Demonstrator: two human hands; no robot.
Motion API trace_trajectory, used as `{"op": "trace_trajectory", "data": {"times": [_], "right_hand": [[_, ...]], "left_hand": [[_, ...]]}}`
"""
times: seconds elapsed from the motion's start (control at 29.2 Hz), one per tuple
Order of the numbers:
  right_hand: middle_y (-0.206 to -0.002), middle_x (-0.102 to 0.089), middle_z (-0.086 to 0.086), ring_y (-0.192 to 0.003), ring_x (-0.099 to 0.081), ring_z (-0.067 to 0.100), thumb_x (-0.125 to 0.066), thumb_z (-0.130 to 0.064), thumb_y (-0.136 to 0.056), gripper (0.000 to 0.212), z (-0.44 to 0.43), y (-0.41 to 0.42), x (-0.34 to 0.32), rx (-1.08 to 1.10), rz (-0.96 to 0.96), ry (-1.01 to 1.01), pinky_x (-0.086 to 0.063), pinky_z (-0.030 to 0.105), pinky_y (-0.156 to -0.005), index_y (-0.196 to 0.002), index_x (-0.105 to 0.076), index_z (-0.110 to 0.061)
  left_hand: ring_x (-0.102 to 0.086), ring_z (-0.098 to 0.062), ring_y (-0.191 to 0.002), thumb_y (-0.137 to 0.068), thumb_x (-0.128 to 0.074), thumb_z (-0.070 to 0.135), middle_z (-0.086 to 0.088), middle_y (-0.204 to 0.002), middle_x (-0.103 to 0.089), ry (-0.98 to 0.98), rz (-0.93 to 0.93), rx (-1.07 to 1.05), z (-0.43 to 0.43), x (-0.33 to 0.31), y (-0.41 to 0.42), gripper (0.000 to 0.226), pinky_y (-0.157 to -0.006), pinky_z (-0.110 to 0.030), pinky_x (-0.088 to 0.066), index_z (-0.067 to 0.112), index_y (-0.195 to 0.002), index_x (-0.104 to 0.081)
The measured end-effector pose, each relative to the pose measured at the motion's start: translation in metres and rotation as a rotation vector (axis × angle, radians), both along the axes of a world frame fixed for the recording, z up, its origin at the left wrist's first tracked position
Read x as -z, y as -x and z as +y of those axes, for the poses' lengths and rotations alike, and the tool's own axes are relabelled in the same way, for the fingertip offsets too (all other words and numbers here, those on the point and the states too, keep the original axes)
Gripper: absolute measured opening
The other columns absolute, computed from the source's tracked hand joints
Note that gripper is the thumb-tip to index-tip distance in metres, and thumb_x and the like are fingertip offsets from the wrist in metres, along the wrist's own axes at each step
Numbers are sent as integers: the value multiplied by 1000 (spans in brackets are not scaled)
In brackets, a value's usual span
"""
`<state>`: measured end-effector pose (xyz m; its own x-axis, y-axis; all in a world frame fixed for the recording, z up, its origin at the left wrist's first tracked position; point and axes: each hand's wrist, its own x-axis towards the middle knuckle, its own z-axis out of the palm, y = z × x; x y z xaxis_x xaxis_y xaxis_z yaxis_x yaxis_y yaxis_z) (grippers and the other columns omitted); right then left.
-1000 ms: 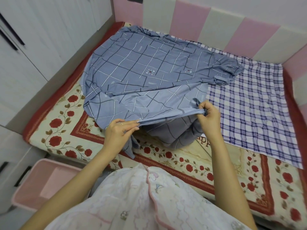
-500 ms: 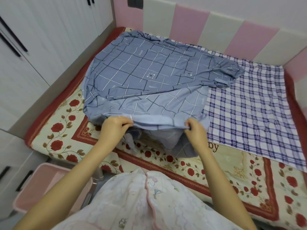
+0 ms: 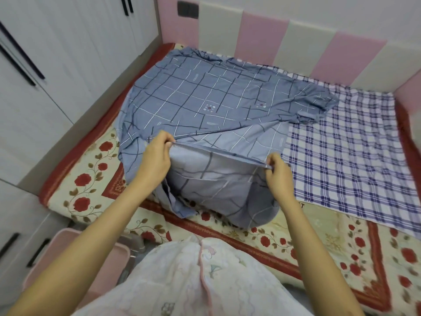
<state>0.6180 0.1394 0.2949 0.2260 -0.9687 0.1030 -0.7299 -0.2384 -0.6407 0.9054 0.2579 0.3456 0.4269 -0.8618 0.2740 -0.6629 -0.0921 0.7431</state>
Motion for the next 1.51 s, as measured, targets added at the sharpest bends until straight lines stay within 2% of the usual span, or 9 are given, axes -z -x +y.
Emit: {"op": "trace_trajectory", "data": {"times": [0.21, 0.31, 0.51, 0.72, 0.82, 0.96, 1.06, 1.23, 1.51], "right_hand": [[-83, -60, -1, -66, -49, 1, -32, 11, -72, 51, -19, -14, -36, 242, -409, 152, -33, 11, -54, -101, -63, -17], [-105, -60, 7, -98, -54, 21, -32, 14, -70, 49, -30, -14, -49, 273, -411, 152, -34, 4, -71, -101, -63, -6], [-92, -50, -3, -83, -47, -4, -29, 9, -67, 42, -27, -7, -75, 378, -615, 458, -35, 7, -79, -93, -56, -11], [-112, -48, 11, -112, -54, 25, -31, 9, -85, 35, -36, -5, -66, 820, -744, 300, -40, 21, -93, -86, -59, -12], [-118, -55, 11, -113, -54, 22, -31, 12, -85, 38, -24, -4, -66, 798, -680, 273, -32, 0, -80, -100, -62, -4], [-82, -55, -2, -68, -52, 20, -34, 5, -87, 38, -3, -21, -66, 405, -520, 20, -37, 28, -62, -116, -54, -10], [-104, -61, 9, -91, -60, 26, -46, -27, -90, 31, 16, -48, -60, -15, -35, -241, -44, 34, -78, -120, -51, -22], [-121, -45, 5, -101, -54, 23, -62, -77, -64, 86, 63, -92, -55, -395, 256, -323, -47, 38, -83, -129, -41, -24], [-101, -54, 12, -87, -56, 34, -57, -30, -85, 21, 95, -140, -10, -187, 153, -310, -38, 33, -64, -91, -46, -13]], "left_hand": [[-49, -18, -84, -84, -70, 22, 5, -94, -49, -137, -179, 295, -10, -1, 12, 37, -68, -30, -34, 7, -112, -50], [-58, -35, -82, -77, -60, -6, -11, -86, -56, -182, -317, 326, -20, 6, 7, 19, -62, -32, -30, 2, -93, -55], [-42, -28, -72, -60, -45, -17, -3, -76, -41, 5, -299, -87, -34, -4, -3, 27, -50, -34, -28, 9, -69, -46], [-42, -25, -77, -66, -48, -15, -6, -89, -45, -111, -228, -192, -36, 19, -8, 28, -55, -34, -27, 10, -79, -49], [-46, -27, -78, -71, -44, -16, -13, -93, -49, -130, -87, -174, -34, 25, -18, 27, -62, -30, -29, 1, -87, -57], [-52, -35, -82, -70, -40, -8, -17, -81, -51, -162, -118, 96, -38, 21, -1, 24, -64, -29, -25, -6, -81, -61], [-52, -30, -83, -67, -35, 10, -17, -86, -57, -125, -124, 179, -40, 9, 18, 34, -66, -31, -30, 1, -83, -63], [-52, -29, -80, -72, -44, 5, -8, -83, -56, -39, -153, 205, -39, -2, 26, 20, -67, -36, -43, 6, -80, -62], [-37, -6, -64, -61, -42, -21, 10, -75, -39, 44, -125, 289, -19, -7, 14, 38, -57, -23, -27, 16, -68, -49]]}}
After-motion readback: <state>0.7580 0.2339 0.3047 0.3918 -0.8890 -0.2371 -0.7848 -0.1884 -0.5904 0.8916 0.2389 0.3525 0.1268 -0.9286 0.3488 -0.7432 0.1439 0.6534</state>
